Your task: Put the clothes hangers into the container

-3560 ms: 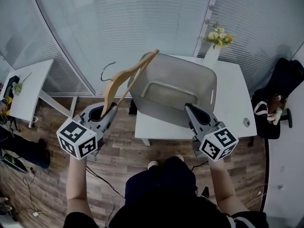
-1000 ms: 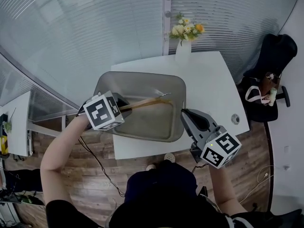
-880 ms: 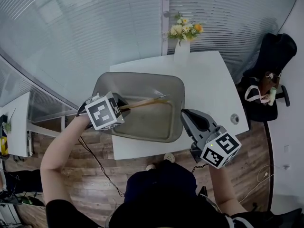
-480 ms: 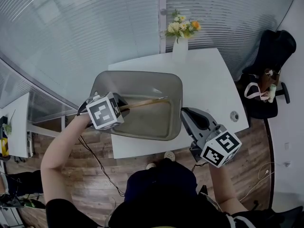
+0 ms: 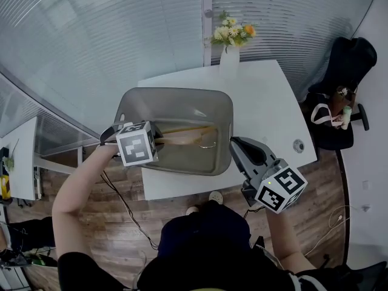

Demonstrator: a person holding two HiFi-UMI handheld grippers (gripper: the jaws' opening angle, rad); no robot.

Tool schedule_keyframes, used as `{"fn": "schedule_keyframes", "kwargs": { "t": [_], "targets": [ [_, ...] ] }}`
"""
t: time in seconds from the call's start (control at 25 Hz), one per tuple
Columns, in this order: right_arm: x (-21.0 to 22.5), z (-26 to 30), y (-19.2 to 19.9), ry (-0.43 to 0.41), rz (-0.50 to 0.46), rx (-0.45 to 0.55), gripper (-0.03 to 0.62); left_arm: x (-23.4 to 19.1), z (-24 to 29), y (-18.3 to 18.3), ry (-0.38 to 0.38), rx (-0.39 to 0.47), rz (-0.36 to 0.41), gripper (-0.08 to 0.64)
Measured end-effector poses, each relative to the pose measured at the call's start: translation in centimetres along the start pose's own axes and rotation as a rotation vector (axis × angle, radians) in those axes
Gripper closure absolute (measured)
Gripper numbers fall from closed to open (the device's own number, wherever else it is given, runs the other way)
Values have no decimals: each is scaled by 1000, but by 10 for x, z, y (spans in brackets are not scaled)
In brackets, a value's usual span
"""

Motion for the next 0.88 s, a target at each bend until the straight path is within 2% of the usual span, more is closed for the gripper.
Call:
{"fn": "schedule_keyframes", "kwargs": {
  "t": [0.12, 0.2, 0.32, 0.72, 0.88],
  "targets": [
    [-1, -2, 1, 2, 2, 0, 560, 10, 2, -2, 12, -51, 90, 531],
    [-1, -2, 1, 4, 2, 0, 558, 19, 6, -1, 46, -96, 146, 528],
    [0, -1, 0, 10, 5, -1, 560, 26, 12, 0, 81, -135, 191, 526],
    [1, -1, 4, 13, 16, -4, 559, 25, 14, 1, 92, -105, 149, 520],
    [1, -2, 5, 11, 17, -4, 560, 24, 14, 2, 96, -95, 81, 452]
  ]
}}
Point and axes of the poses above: the fingertips, and each gripper's own axes: z forward along the fingers, x to its right, y out of its underside, the point moved 6 cm from there along -z, backward along the fingers, and after that the axes turned 5 degrees about -x, right-handed, at the moved point
